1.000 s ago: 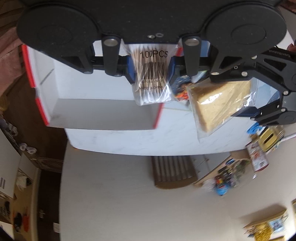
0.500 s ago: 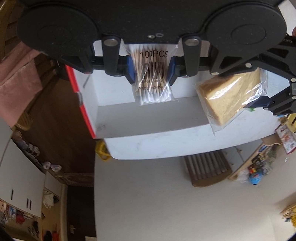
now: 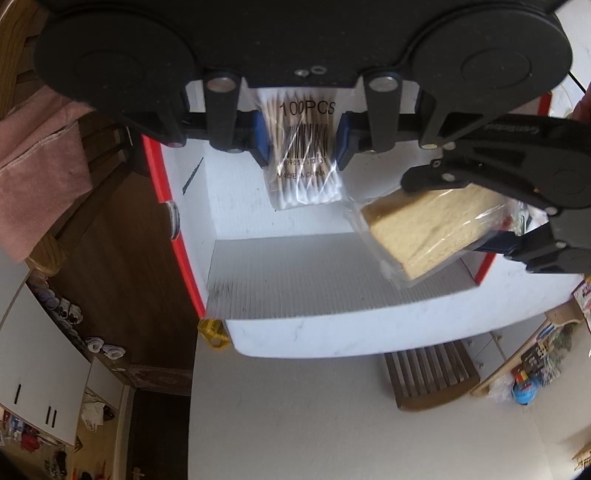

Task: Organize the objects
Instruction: 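Carry the bread and swab bag into the red shoebox with both tools, then open both tools to release the bread and swab bag in the box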

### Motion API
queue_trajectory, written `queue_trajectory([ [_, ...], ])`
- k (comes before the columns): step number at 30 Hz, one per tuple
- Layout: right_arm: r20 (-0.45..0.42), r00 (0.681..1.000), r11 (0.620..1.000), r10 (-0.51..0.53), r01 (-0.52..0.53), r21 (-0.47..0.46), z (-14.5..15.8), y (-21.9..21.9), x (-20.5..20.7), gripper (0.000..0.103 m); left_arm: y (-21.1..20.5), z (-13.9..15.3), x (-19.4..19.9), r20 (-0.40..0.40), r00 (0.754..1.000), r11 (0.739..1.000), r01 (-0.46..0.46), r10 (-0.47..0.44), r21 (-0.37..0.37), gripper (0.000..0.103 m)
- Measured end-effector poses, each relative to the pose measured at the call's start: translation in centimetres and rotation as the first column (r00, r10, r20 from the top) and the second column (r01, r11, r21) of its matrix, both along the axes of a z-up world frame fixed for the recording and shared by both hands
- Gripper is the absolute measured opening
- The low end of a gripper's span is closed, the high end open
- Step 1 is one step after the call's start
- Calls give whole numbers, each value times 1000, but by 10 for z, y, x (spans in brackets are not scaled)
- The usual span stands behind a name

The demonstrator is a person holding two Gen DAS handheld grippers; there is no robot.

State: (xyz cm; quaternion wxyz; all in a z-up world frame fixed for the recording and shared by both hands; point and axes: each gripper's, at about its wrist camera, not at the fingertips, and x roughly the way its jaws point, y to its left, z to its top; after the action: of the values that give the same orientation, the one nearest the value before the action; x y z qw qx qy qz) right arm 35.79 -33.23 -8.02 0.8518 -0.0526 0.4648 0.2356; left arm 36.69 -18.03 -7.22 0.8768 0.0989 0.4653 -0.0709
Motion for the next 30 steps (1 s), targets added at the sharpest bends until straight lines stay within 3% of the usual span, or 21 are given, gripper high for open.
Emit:
queue_trajectory([
  [16, -93, 995, 998, 47, -51, -48, -29, 0, 28, 37, -13, -35, 25, -158, 987, 999, 38, -38, -2, 79],
  [24, -92, 993, 996, 70, -74, -47, -30, 1, 26, 43, -12, -33, 23, -140, 990, 999, 35, -35, -7, 80],
  [30, -74, 995, 997, 69, -71, -25, -17, -2, 22, 47, -4, -20, 14, -101, 995, 998, 21, -27, -59, 80],
])
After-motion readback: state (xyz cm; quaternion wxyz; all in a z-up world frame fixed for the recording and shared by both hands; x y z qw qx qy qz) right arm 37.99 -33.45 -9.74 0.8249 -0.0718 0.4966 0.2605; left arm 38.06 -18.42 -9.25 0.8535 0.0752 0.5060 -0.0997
